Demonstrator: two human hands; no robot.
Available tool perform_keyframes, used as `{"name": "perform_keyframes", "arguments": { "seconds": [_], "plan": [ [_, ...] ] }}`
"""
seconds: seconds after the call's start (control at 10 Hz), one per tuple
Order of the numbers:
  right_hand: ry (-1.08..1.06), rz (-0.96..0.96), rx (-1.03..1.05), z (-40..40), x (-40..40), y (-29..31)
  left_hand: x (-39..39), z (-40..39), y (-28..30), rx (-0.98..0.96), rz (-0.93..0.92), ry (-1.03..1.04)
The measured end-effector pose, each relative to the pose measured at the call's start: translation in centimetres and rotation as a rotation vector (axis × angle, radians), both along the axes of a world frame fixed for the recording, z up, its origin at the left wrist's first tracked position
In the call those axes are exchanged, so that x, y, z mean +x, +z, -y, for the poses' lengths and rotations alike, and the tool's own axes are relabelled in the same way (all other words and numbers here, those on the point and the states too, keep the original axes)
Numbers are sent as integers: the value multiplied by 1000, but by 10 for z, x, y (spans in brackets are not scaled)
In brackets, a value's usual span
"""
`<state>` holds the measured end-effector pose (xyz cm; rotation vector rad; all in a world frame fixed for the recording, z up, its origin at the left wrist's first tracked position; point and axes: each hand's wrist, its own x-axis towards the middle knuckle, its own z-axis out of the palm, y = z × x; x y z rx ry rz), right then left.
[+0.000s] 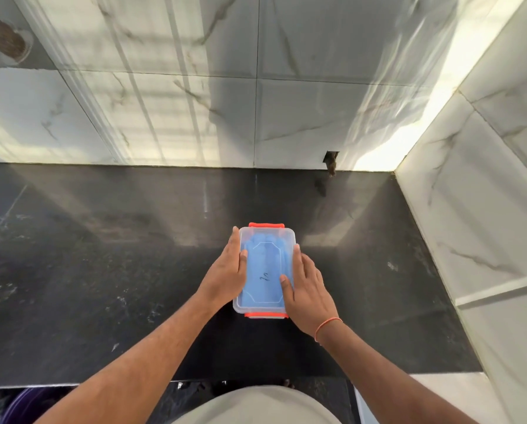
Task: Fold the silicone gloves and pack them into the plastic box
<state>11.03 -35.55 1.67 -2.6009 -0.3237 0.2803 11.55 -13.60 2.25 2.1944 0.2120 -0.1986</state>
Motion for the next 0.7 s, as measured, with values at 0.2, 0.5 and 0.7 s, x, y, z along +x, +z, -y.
{"name": "perform_keyframes", "arguments": {
  "seconds": [0.2, 0.5, 0.7],
  "plan": [
    [192, 98, -192, 0, 10, 6, -11, 7, 0, 573, 223, -225],
    [178, 90, -271, -2, 6, 8, -22, 11, -8, 661, 179, -304],
    [172, 371, -335, -4, 14, 40, -17, 10, 22, 742, 481, -262]
  ]
}}
